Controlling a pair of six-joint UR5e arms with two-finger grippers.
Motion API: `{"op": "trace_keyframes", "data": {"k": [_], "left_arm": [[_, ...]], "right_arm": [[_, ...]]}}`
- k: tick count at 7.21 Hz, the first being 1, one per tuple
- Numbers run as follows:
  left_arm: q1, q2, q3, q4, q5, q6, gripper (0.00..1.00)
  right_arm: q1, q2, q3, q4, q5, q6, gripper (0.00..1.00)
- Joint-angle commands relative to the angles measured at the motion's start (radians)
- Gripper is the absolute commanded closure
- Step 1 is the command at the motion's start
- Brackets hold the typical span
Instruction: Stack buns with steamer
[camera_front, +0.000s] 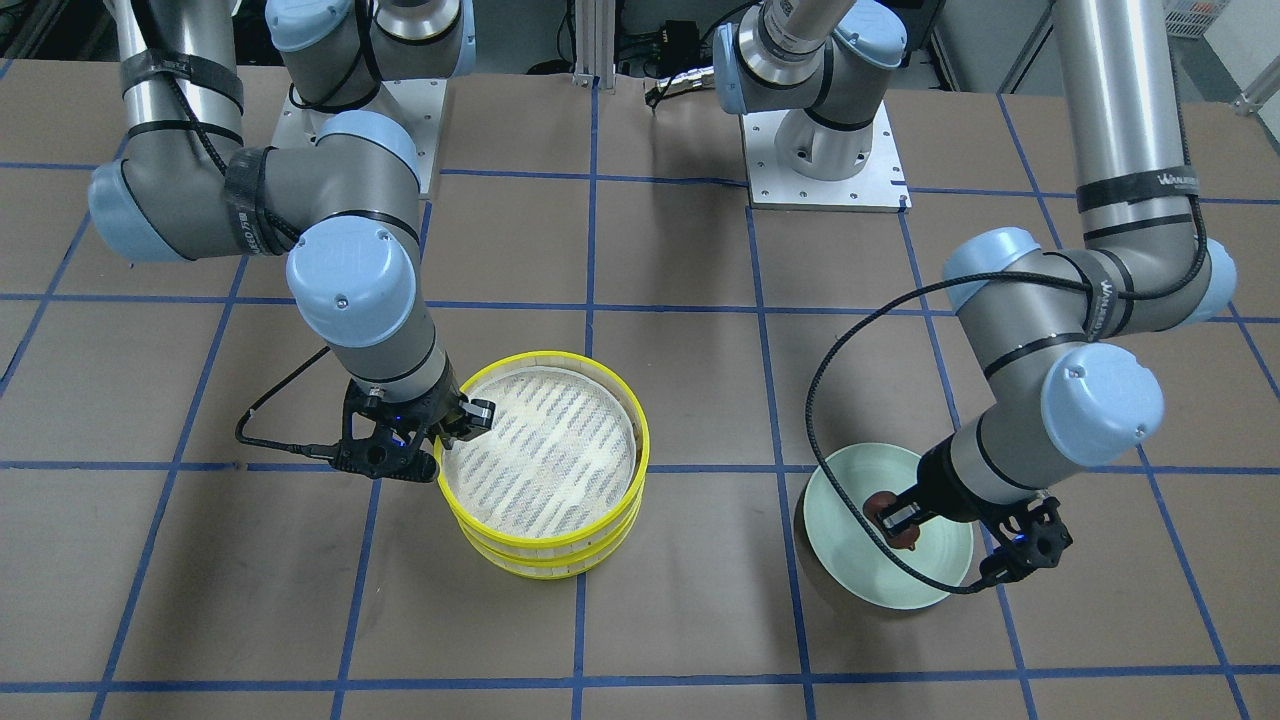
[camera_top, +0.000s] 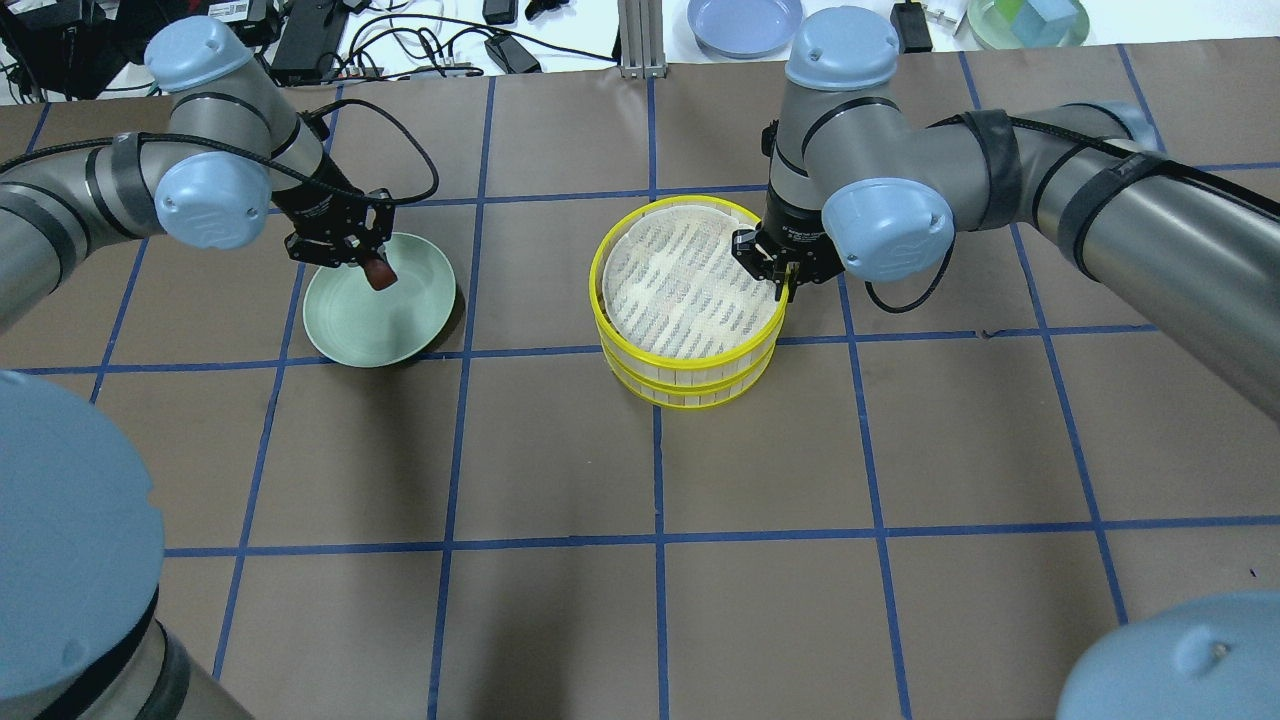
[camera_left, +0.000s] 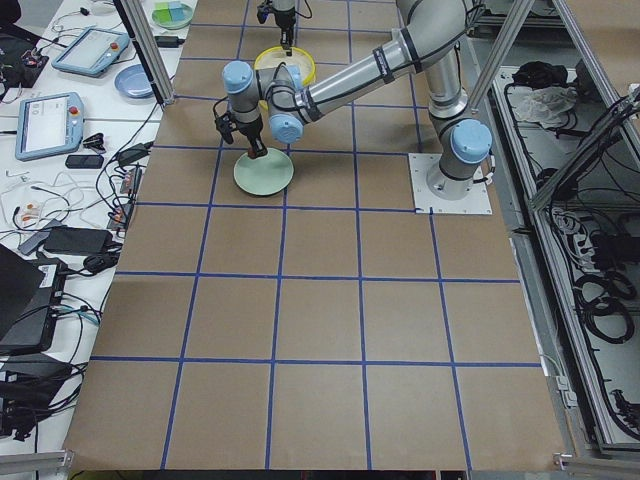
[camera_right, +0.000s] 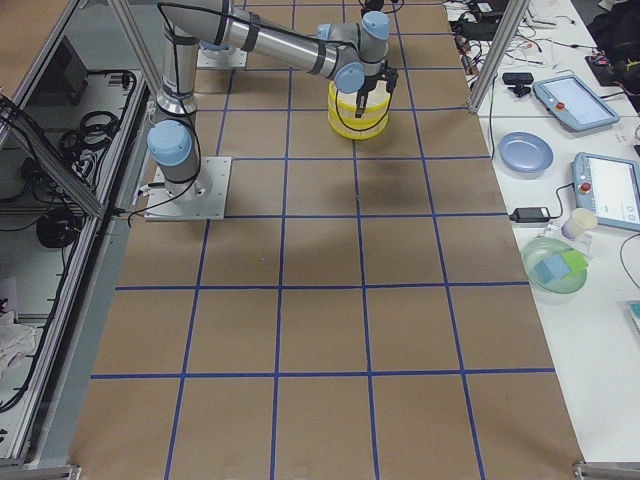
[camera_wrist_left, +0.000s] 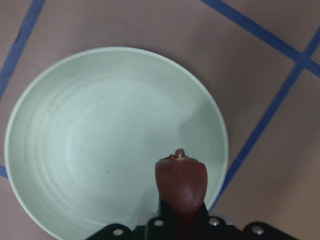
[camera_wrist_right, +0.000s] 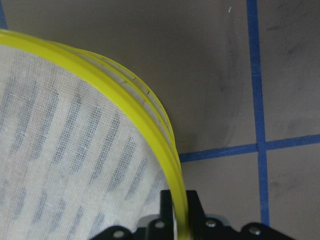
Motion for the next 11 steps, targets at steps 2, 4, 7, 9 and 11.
{"op": "trace_keyframes", "data": {"k": [2,4,7,9,11], "left_arm": [[-0.103,0.068,0.004,-0.001,-0.038,-0.153,1.0],[-0.184,0.102,0.004,-0.001,-0.129,-0.329,1.0],[-0.338,0.094,-0.002,0.015,-0.213,-0.543,1.0],[-0.372,0.079,-0.012,0.019,-0.213,-0.551,0.29],[-0.376,0.077,-0.012,0.018,-0.264,-0.546,0.0]], "right_arm": [[-0.001,0.002,0.0,-0.017,0.004,0.005,0.57],[-0.008,-0.008,-0.008,-0.012,-0.002,-0.013,0.0],[-0.144,-0.157,-0.066,0.192,0.0,-0.177,0.0],[-0.157,-0.255,-0.127,0.354,-0.002,-0.211,0.0],[-0.145,-0.332,-0.162,0.443,0.001,-0.21,0.0]]}}
